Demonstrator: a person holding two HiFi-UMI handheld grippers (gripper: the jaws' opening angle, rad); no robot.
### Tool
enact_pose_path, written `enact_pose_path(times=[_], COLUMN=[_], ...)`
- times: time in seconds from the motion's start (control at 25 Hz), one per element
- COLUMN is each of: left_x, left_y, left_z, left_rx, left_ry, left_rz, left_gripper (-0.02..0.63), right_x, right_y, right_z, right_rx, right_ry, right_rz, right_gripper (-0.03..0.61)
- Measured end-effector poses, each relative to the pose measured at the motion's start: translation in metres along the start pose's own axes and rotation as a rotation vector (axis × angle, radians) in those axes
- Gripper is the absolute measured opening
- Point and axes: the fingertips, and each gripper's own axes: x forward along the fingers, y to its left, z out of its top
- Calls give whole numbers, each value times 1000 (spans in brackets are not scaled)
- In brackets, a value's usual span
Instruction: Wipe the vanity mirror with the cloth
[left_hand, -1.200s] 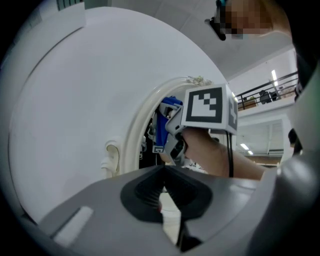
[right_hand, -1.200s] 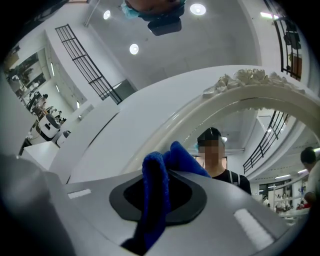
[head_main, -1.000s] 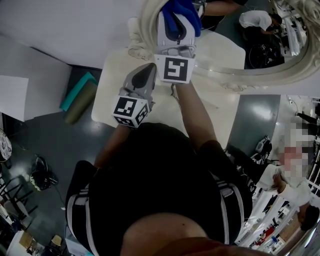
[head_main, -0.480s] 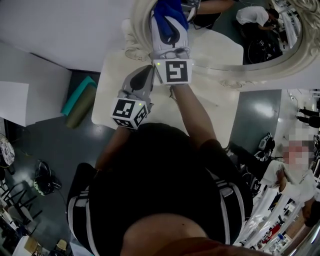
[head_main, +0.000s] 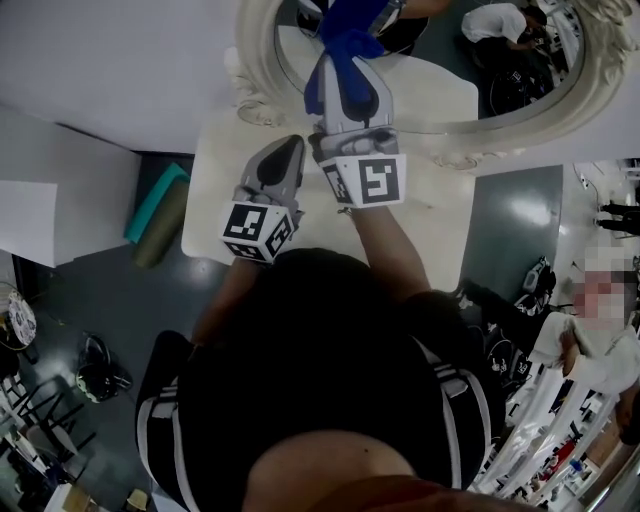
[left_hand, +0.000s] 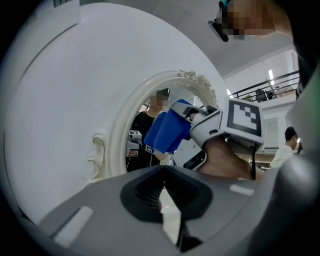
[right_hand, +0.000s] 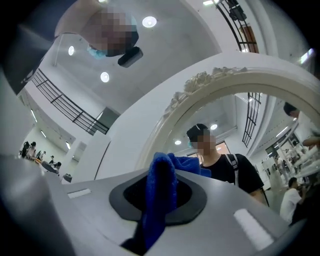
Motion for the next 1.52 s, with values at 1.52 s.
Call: enact_pose_path(times=[1.52], left_x=[59], left_y=[-45], left_z=[-7], left_rx=[71], left_ry=[36], left_rz=[-87], left_gripper=[9], right_x=[-171], right_y=[-283], right_z=[18], right_rx=[-42], right_ry=[-39], right_rz=[-655], right_gripper=[40])
